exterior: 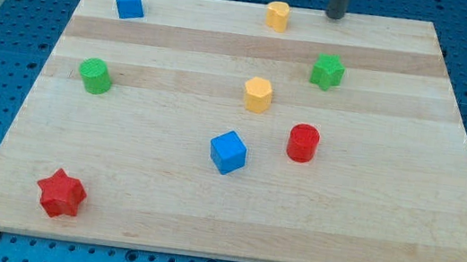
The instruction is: Push the yellow heart top left of the yellow hexagon
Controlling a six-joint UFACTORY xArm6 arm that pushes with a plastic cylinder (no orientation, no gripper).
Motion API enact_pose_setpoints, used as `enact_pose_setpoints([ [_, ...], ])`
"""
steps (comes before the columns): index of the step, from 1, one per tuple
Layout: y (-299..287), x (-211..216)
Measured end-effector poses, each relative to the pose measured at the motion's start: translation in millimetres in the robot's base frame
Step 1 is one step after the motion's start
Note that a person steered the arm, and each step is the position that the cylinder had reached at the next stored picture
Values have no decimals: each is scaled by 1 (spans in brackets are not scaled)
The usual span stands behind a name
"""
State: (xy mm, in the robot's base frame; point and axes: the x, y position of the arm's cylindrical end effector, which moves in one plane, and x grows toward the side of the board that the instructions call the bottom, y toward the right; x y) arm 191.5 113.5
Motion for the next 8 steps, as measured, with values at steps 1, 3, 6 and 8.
enact_pose_setpoints([
  [1,-24,0],
  [3,-43,0],
  [6,-68,6],
  [8,-81,30],
])
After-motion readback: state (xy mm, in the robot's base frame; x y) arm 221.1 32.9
